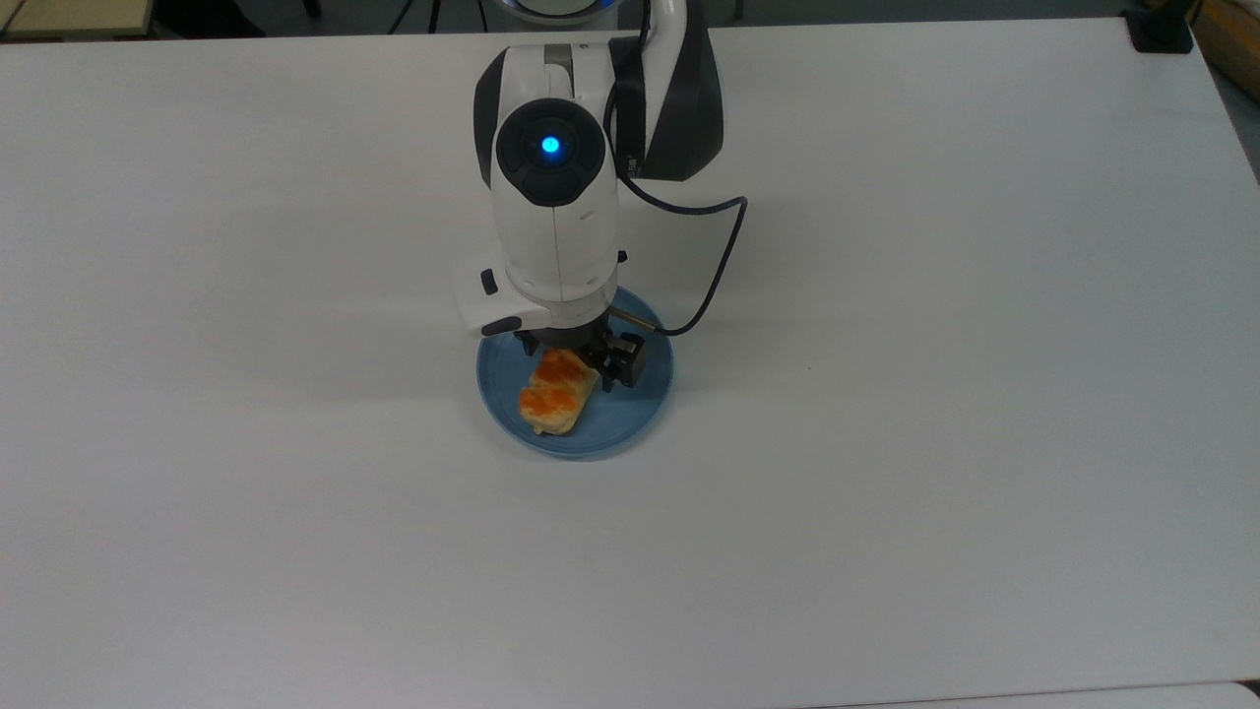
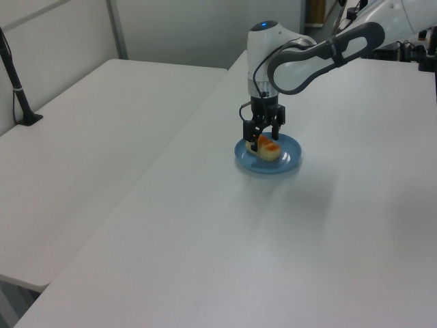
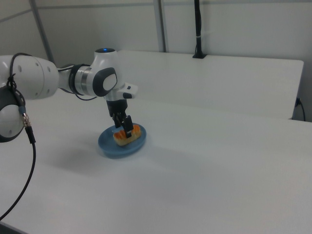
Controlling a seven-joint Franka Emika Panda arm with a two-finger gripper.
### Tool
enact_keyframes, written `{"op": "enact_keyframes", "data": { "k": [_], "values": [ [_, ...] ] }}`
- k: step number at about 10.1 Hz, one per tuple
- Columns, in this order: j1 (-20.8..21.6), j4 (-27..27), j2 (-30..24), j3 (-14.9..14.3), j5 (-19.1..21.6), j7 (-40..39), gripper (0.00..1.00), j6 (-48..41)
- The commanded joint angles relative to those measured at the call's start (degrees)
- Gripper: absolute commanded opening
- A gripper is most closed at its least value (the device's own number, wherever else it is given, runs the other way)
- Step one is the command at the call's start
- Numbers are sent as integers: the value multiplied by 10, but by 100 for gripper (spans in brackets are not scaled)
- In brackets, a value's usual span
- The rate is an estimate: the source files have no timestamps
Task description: Put the bread on a plate
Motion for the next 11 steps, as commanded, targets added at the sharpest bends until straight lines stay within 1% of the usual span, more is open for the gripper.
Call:
{"op": "enact_keyframes", "data": {
  "k": [1,2,3,5,6,8,9,11],
  "values": [
    [2,-1,-21,3,-7,-3,100,1],
    [-4,-1,-49,3,-7,-7,100,-16],
    [-26,1,-81,2,-4,-37,100,-63],
    [-48,1,-137,2,1,-148,100,-161],
    [-73,1,-164,3,4,-199,100,-192],
    [-120,1,-207,2,42,-295,100,-216],
    [-135,1,-217,2,46,-321,100,-232],
    [-139,2,-226,1,47,-322,100,-256]
  ]
}}
